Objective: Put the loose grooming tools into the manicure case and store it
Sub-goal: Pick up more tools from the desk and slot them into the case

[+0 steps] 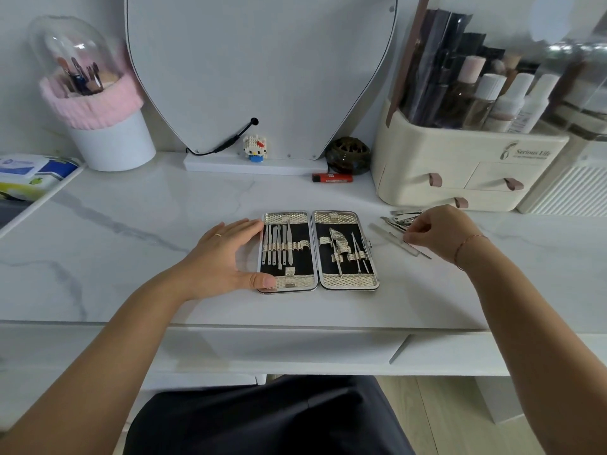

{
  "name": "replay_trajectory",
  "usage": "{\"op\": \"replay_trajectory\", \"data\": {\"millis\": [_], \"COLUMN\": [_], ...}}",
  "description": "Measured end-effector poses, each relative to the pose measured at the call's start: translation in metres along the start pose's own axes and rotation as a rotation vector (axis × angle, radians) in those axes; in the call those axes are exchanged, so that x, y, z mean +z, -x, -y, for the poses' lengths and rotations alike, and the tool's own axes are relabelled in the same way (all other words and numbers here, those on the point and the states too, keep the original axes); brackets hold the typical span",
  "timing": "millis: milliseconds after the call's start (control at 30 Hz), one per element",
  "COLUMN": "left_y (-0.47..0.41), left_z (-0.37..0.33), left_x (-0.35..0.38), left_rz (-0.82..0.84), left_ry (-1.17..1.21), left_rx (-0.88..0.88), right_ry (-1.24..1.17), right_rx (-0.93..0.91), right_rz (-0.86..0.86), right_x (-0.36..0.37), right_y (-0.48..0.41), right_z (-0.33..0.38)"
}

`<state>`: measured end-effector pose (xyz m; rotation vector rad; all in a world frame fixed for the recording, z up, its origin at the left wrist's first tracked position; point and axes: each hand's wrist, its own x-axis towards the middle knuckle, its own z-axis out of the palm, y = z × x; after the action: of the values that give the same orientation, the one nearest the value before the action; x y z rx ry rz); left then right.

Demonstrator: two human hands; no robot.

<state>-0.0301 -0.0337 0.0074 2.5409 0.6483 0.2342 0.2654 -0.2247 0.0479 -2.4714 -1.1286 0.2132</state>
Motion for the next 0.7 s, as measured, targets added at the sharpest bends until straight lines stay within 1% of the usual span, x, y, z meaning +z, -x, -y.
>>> {"op": "replay_trajectory", "data": {"millis": [233,333,467,567,633,700], "left_y": [0.000,0.000,0.000,0.000,-0.001,-0.001], "left_z": [0.001,0.002,0.002,0.001,0.002,0.003], "left_x": [0.000,0.000,0.001,0.000,0.001,0.001], "left_rz": [0.003,0.012,0.016,0.015,0.010,0.012], "left_ry": [0.003,0.002,0.007,0.011,0.003,0.001], "left_rx": [-0.002,-0.007,-0.011,-0.007,-0.008,-0.017], "right_ry": [-0.085,-0.128,-0.186,-0.258,-0.238,-0.200], "right_rx": [-0.054,-0.068,-0.096,-0.077,-0.066,-0.074], "right_rz": [0.003,-0.027,-0.012,-0.100,-0.144,-0.147], "right_x": [-0.004,0.002,0.007,0.002,0.002,0.006], "right_y": [0.014,0.019,0.022,0.028,0.032,0.036], "right_z": [-0.006,-0.007,-0.008,-0.015,-0.019,-0.020]}}
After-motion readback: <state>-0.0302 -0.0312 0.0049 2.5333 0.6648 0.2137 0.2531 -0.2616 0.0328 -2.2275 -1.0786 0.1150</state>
